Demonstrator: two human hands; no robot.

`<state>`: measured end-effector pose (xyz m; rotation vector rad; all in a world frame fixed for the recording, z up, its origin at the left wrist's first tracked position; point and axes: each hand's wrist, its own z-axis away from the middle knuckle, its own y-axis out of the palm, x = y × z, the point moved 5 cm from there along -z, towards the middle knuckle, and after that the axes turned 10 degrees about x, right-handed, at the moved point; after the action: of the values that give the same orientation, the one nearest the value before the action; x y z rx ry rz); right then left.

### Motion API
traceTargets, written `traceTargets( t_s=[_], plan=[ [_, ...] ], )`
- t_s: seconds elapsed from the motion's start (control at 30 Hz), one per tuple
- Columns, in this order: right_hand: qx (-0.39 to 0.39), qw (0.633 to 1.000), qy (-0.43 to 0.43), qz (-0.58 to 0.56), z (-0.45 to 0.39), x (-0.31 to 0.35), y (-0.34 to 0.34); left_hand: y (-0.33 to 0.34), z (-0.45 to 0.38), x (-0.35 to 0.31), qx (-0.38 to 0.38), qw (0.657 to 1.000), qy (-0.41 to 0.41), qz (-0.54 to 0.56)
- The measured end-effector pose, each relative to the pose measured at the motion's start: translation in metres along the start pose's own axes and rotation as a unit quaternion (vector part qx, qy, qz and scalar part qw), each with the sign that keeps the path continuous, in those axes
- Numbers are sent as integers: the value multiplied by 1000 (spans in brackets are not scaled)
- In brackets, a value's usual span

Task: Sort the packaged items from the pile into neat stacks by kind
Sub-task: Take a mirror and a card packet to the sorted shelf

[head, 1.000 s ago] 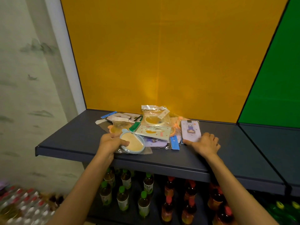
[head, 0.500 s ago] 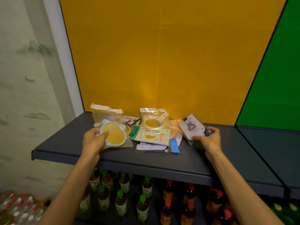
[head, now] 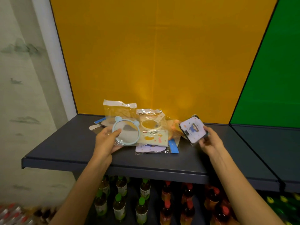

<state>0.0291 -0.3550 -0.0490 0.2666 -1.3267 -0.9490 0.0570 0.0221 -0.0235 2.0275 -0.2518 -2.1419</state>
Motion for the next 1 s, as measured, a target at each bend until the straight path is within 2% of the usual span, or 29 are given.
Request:
traceTargets(
  t_s=[0.13, 0.23, 0.4, 0.5, 0.67, 0.77, 1.0],
  plan=[
    [11, 996, 80, 44, 7, -11, -3, 24, -2, 8, 76, 997, -22, 19],
    [10, 991, 106, 78, 21, -7, -6, 46, -2, 19, 122, 991, -47, 19],
    [88, 989, 101, 67, 51, 6, -6, 88, 2, 39, 178, 980, -79, 34],
    [89, 991, 70, 73, 61, 19, -20, 115, 12, 49, 207, 973, -97, 41],
    [29, 993, 78, 78, 75, 40, -77, 167, 37, 65, 230, 967, -107, 37],
    [8, 995, 49, 92, 88, 62, -118, 205, 59, 79, 239, 965, -110, 18],
    [-24, 988, 2, 150, 135, 149, -229, 321, 128, 113, 275, 955, -113, 0]
  ],
)
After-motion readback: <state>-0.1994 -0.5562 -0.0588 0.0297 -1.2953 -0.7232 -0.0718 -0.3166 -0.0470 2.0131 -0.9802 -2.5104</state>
